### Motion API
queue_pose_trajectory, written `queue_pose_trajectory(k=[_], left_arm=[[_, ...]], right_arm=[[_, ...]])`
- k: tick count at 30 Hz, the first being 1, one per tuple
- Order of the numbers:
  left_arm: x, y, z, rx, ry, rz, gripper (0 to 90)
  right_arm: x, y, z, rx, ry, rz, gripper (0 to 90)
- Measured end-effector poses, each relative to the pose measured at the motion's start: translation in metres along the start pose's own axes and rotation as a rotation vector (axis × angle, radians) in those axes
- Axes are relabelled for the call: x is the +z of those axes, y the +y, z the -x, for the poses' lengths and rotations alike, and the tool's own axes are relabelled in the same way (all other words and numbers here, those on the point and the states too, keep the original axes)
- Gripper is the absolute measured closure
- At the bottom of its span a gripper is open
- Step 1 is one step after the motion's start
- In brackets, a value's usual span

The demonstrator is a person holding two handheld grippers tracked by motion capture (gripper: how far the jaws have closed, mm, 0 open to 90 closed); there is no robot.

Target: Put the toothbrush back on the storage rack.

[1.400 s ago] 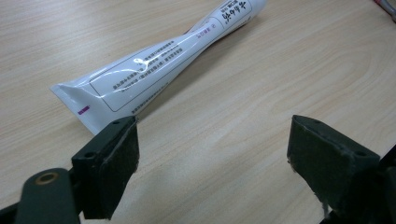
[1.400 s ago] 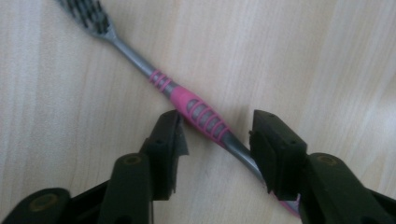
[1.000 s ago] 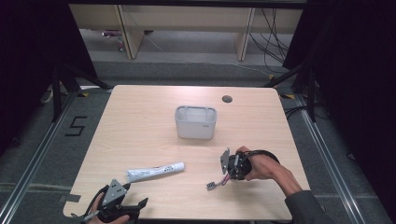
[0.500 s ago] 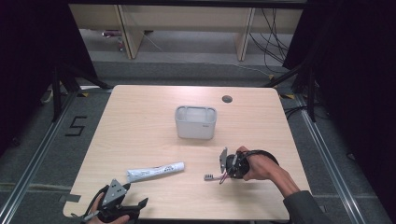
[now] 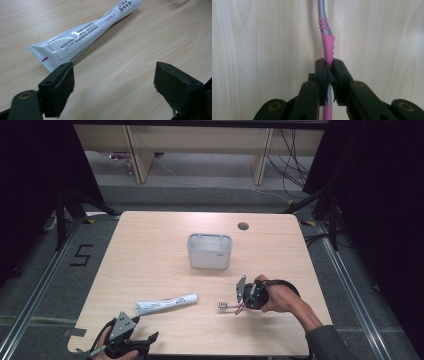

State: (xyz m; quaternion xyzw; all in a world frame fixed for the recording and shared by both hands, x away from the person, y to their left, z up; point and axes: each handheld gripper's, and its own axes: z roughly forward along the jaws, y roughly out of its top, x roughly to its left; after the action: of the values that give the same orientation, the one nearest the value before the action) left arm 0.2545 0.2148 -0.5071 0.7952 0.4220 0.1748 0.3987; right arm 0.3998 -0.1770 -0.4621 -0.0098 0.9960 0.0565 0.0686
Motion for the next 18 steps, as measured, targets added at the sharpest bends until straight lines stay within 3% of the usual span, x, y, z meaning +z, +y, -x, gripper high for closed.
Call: queue_pose_trajectory(k=[2,3,4,5,7,8,9,11,12,16,18], left_arm=[[0.0,0.0,0.0,-0.004,0.0,-0.002,16.3],[0.001,0.0,0.0,-0.009,0.004,-0.001,16.3],[0.001,0.0,0.001,-0.032,-0.009,0.018,16.3],[0.002,0.0,0.001,-0.031,-0.007,0.021,16.3],[0.001,0.0,0.001,-0.019,-0.003,0.008,16.3],[0.002,0.0,0.002,-0.036,-0.003,0.025,16.3],[0.002,0.0,0.002,-0.031,-0.004,0.024,16.3],[0.002,0.0,0.002,-0.033,-0.002,0.024,16.3],[0.002,0.0,0.002,-0.035,-0.001,0.022,16.3],[0.002,0.0,0.002,-0.034,-0.001,0.02,16.3],[0.002,0.0,0.002,-0.034,0.0,0.019,16.3]], right_arm=[[-0.005,-0.003,0.0,0.037,-0.012,0.032,83.4],[-0.008,-0.007,0.003,0.044,-0.023,0.075,83.4],[-0.008,-0.007,0.003,0.044,-0.023,0.075,83.4],[-0.011,-0.01,0.002,0.094,-0.036,0.083,83.4],[-0.015,-0.014,0.005,0.118,-0.05,0.134,83.4],[-0.017,-0.016,0.005,0.15,-0.058,0.149,83.4],[-0.021,-0.021,0.006,0.204,-0.053,0.196,83.4],[-0.023,-0.023,0.009,0.195,-0.063,0.223,83.4],[-0.025,-0.025,0.008,0.243,-0.071,0.236,83.4],[-0.03,-0.033,0.012,0.292,-0.135,0.333,83.4],[-0.032,-0.035,0.011,0.323,-0.143,0.375,83.4]])
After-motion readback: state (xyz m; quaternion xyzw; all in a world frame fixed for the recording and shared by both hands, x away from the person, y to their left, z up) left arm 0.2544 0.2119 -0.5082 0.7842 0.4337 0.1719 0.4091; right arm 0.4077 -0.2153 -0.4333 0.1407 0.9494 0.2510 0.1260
